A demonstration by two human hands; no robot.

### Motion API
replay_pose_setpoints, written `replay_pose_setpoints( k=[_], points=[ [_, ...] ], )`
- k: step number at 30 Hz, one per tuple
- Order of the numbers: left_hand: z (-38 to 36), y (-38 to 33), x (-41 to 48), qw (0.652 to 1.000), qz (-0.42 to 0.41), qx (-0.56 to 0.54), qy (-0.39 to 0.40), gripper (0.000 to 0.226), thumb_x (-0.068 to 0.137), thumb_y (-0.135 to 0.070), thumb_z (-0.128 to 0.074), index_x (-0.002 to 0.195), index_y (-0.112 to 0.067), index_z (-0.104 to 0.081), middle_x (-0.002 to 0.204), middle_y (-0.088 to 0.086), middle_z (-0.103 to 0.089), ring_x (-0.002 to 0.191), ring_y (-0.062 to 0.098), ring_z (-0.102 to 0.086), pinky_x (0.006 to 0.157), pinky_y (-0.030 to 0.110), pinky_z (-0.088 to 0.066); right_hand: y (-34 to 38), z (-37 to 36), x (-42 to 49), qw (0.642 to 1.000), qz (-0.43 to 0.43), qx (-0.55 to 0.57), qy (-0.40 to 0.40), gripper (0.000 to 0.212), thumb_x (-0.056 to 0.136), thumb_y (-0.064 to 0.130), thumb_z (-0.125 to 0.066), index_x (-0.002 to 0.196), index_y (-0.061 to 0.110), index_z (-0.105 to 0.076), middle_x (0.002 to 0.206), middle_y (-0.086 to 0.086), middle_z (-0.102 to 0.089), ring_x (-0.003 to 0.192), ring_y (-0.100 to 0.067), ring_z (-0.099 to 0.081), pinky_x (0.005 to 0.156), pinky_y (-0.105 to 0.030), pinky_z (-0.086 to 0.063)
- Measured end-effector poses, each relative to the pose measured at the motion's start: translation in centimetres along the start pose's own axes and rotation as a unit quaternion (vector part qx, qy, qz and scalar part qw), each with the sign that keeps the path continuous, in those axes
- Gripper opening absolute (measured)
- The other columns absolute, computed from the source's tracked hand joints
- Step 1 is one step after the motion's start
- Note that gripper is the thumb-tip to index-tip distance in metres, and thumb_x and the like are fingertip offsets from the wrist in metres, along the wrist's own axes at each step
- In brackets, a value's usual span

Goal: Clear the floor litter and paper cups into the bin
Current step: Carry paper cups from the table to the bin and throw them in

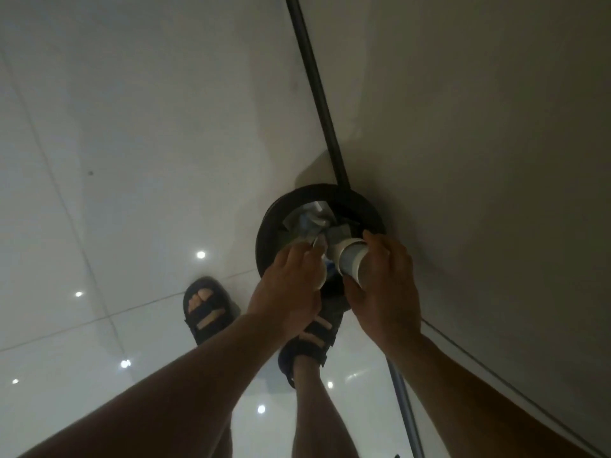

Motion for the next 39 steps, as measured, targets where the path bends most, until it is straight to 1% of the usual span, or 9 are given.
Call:
replay_pose_setpoints(
  k=[5, 10, 13, 17, 21, 27, 31, 35, 39],
  points=[
    [-1.3, 0.2, 0.7, 0.995, -0.053, 0.078, -0.036, 0.064, 0.080, -0.022, -0.071, 0.137, -0.013, -0.044, 0.135, 0.008, -0.050, 0.126, 0.028, -0.046, 0.105, 0.037, -0.037, -0.7, -1.9, -0.1, 1.000, 0.019, -0.002, -0.008, 0.102, 0.069, 0.045, -0.080, 0.151, 0.022, -0.024, 0.147, -0.011, -0.037, 0.128, -0.033, -0.047, 0.093, -0.034, -0.046],
    [-2.4, 0.8, 0.6, 0.994, -0.051, 0.088, -0.036, 0.083, 0.075, -0.034, -0.077, 0.144, -0.016, -0.036, 0.148, 0.008, -0.040, 0.138, 0.031, -0.033, 0.111, 0.037, -0.018, -0.1, -4.3, -0.2, 0.999, 0.022, -0.025, 0.033, 0.105, 0.070, 0.076, -0.045, 0.155, 0.022, -0.014, 0.158, -0.014, -0.023, 0.142, -0.039, -0.029, 0.106, -0.052, -0.038],
    [-2.0, 0.5, 0.3, 0.994, -0.056, 0.080, -0.042, 0.087, 0.075, -0.034, -0.077, 0.147, -0.018, -0.032, 0.151, 0.009, -0.035, 0.141, 0.033, -0.029, 0.112, 0.039, -0.015, -0.4, -4.6, -0.1, 0.999, 0.001, -0.006, 0.047, 0.112, 0.064, 0.074, -0.053, 0.155, 0.025, -0.009, 0.159, -0.013, -0.018, 0.143, -0.039, -0.027, 0.105, -0.056, -0.039],
    [-0.3, 0.8, -0.3, 0.996, -0.038, 0.074, -0.041, 0.094, 0.075, -0.037, -0.073, 0.150, -0.022, -0.018, 0.156, 0.005, -0.020, 0.146, 0.030, -0.011, 0.116, 0.043, -0.014, 0.0, -3.1, -0.1, 0.999, 0.013, -0.015, 0.047, 0.122, 0.063, 0.055, -0.081, 0.155, 0.031, -0.004, 0.160, -0.010, -0.015, 0.144, -0.037, -0.026, 0.106, -0.054, -0.038],
    [2.8, 1.2, -2.2, 0.996, -0.014, 0.087, -0.032, 0.097, 0.079, -0.047, -0.064, 0.149, -0.029, 0.000, 0.158, 0.000, -0.004, 0.147, 0.025, 0.003, 0.119, 0.047, -0.011, 1.9, 0.6, -0.7, 0.998, 0.027, -0.011, 0.054, 0.126, 0.064, 0.049, -0.084, 0.155, 0.035, 0.002, 0.161, -0.009, -0.014, 0.145, -0.034, -0.022, 0.109, -0.051, -0.033],
    [9.9, 0.8, -7.8, 0.995, 0.025, 0.079, -0.060, 0.097, 0.084, -0.052, -0.059, 0.150, -0.027, 0.007, 0.159, 0.002, 0.004, 0.147, 0.024, 0.009, 0.117, 0.043, -0.001, 7.9, 7.6, -2.2, 0.995, 0.063, -0.007, 0.080, 0.112, 0.071, 0.050, -0.078, 0.154, 0.029, -0.005, 0.162, -0.008, -0.013, 0.148, -0.029, -0.015, 0.114, -0.050, -0.031],
    [15.3, 0.1, -13.0, 0.993, 0.063, 0.065, -0.081, 0.096, 0.084, -0.056, -0.055, 0.150, -0.028, 0.009, 0.160, 0.002, 0.006, 0.147, 0.023, 0.011, 0.118, 0.043, -0.002, 13.3, 12.6, -3.0, 0.993, 0.086, -0.006, 0.085, 0.100, 0.075, 0.052, -0.071, 0.154, 0.027, -0.017, 0.160, -0.005, -0.021, 0.148, -0.025, -0.018, 0.113, -0.048, -0.034],
    [21.4, -1.9, -19.1, 0.987, 0.104, 0.054, -0.114, 0.094, 0.085, -0.055, -0.056, 0.151, -0.028, 0.005, 0.161, 0.001, 0.005, 0.147, 0.023, 0.010, 0.120, 0.045, -0.003, 19.5, 17.7, -5.7, 0.982, 0.158, -0.032, 0.094, 0.088, 0.077, 0.056, -0.066, 0.151, 0.022, -0.031, 0.158, -0.006, -0.028, 0.146, -0.027, -0.023, 0.111, -0.049, -0.036],
    [26.6, -3.1, -26.0, 0.976, 0.160, 0.045, -0.138, 0.092, 0.088, -0.053, -0.052, 0.151, -0.026, 0.009, 0.160, 0.000, 0.008, 0.147, 0.022, 0.012, 0.120, 0.046, -0.003, 25.0, 21.7, -9.9, 0.963, 0.223, -0.073, 0.133, 0.091, 0.082, 0.066, -0.056, 0.155, 0.033, -0.014, 0.162, 0.001, -0.012, 0.150, -0.022, -0.007, 0.118, -0.043, -0.016]
  ],
)
Point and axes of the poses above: each hand's wrist, its own x-axis towards the middle knuckle, its own z-axis out of the back of the hand, y = z × x, the point moved 10 cm from there along x, towards the middle knuckle
